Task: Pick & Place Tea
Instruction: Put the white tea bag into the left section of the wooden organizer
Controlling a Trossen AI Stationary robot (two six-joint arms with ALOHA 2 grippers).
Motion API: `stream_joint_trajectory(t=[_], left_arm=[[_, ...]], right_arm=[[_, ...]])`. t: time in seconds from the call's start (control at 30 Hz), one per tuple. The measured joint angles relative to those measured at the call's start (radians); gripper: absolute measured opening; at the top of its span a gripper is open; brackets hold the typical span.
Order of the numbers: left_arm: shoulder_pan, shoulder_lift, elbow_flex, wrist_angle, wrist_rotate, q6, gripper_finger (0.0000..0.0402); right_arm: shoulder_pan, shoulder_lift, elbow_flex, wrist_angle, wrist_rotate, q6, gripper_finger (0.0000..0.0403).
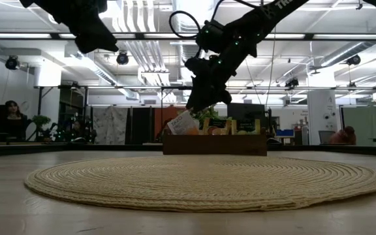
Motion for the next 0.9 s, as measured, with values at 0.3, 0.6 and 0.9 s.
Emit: stream_joint_trajectory(t=[0.3,0.6,0.9], left_arm=[[0.0,-0.007,-0.005,0.005,0.0,0.001,0.0131],[0.0,-0.017,-0.003,0.009,0.0,-0.002,0.0131],[0.0,-0.025,-0.003,0.014,0.0,-0.005,0.0131]], right_arm=[[0.001,0.044,-0.005,0.033,-0.005,0.025,0.0133],[0.009,0.072,-0.004,0.095,-0.022,0.045,0.0127],[0.009,0.072,-0.005,0.094,-0.02,0.033,0.0032]])
